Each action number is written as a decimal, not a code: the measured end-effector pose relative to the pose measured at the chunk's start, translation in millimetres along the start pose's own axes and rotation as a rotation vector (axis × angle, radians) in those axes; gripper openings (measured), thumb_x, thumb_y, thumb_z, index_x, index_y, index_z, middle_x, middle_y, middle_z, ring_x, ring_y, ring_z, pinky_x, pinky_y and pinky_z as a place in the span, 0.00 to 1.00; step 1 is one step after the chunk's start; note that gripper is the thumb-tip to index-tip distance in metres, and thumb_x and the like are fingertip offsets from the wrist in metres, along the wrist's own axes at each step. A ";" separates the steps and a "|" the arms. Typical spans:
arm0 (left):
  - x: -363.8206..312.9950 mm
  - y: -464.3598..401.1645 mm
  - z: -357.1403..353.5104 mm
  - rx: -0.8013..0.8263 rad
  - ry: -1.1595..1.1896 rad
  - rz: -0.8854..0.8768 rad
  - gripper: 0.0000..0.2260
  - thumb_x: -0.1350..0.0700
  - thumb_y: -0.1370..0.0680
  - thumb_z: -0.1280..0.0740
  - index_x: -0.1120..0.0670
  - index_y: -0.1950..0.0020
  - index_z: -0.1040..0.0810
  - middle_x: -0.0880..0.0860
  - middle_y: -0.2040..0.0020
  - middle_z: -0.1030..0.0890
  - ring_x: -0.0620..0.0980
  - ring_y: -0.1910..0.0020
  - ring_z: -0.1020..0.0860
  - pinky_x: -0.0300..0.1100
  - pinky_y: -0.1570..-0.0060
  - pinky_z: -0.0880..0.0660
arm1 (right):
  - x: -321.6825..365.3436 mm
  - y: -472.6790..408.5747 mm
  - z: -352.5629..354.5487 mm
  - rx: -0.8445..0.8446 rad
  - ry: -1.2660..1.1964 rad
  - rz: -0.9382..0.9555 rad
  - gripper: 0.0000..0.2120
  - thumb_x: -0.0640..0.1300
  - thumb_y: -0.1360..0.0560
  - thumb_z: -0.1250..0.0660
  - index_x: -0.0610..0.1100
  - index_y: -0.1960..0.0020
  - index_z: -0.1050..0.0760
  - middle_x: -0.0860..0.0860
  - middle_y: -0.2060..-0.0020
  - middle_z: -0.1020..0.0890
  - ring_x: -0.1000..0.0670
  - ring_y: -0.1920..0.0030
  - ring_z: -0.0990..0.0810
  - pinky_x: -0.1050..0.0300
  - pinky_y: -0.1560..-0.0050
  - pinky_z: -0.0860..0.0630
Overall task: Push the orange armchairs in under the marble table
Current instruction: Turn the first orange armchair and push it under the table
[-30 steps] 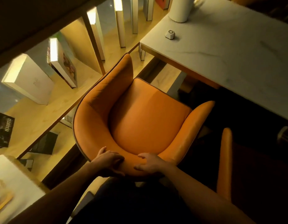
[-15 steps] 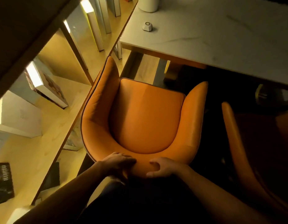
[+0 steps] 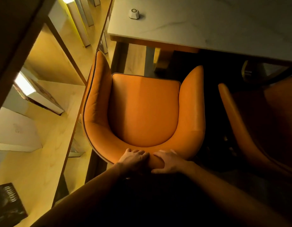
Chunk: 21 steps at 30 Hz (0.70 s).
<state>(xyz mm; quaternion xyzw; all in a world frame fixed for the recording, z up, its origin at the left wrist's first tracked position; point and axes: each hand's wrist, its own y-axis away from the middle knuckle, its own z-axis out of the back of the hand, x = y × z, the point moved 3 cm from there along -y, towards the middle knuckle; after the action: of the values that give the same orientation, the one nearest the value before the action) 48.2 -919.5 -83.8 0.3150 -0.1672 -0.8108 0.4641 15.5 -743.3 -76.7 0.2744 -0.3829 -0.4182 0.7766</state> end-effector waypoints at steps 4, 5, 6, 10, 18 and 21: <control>1.9 -1.9 -5.5 -0.040 -0.076 -0.016 0.24 0.41 0.20 0.41 0.51 0.28 0.38 0.54 0.31 0.28 0.56 0.35 0.27 0.54 0.40 0.31 | 0.0 1.0 -6.7 -0.008 0.022 0.003 0.45 0.75 0.31 0.39 0.51 0.23 0.45 0.49 0.24 0.38 0.46 0.25 0.42 0.35 0.27 0.53; 2.4 -2.8 -5.9 -0.040 -0.079 -0.014 0.23 0.42 0.19 0.41 0.51 0.27 0.38 0.54 0.31 0.28 0.56 0.34 0.27 0.54 0.39 0.32 | 0.4 1.0 -7.8 -0.016 0.027 0.000 0.46 0.75 0.31 0.39 0.51 0.22 0.46 0.49 0.24 0.39 0.46 0.24 0.43 0.34 0.27 0.54; 2.7 -3.5 -6.6 -0.039 -0.078 -0.011 0.23 0.43 0.18 0.42 0.51 0.27 0.38 0.53 0.31 0.28 0.56 0.34 0.27 0.54 0.38 0.32 | 0.7 1.5 -9.0 -0.023 0.032 -0.004 0.47 0.76 0.31 0.39 0.51 0.22 0.46 0.49 0.23 0.40 0.46 0.24 0.45 0.33 0.27 0.55; 3.3 -3.5 -8.3 -0.049 -0.065 0.019 0.19 0.46 0.17 0.47 0.49 0.27 0.37 0.54 0.33 0.26 0.58 0.37 0.26 0.56 0.36 0.34 | -0.1 5.3 -16.2 -0.138 0.086 0.019 0.46 0.77 0.31 0.42 0.50 0.23 0.45 0.49 0.24 0.38 0.45 0.23 0.45 0.37 0.26 0.54; 2.4 -0.6 -7.1 -0.084 -0.088 0.041 0.18 0.46 0.17 0.50 0.48 0.28 0.37 0.54 0.36 0.25 0.59 0.41 0.25 0.53 0.41 0.30 | -4.1 2.8 -22.9 -0.358 0.162 0.100 0.45 0.79 0.33 0.48 0.49 0.28 0.34 0.46 0.33 0.26 0.42 0.33 0.29 0.44 0.30 0.39; 2.8 0.6 -8.6 -0.076 -0.090 0.021 0.20 0.47 0.17 0.49 0.50 0.26 0.38 0.55 0.34 0.26 0.59 0.40 0.25 0.52 0.41 0.30 | -4.5 3.8 -25.3 -0.412 0.171 0.120 0.44 0.77 0.32 0.44 0.47 0.30 0.30 0.45 0.36 0.23 0.41 0.37 0.25 0.46 0.32 0.35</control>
<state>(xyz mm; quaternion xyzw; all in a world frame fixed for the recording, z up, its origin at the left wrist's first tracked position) 53.2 -922.0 -90.8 0.2586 -0.1603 -0.8250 0.4763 36.5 -734.9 -89.5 0.1211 -0.2379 -0.4159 0.8693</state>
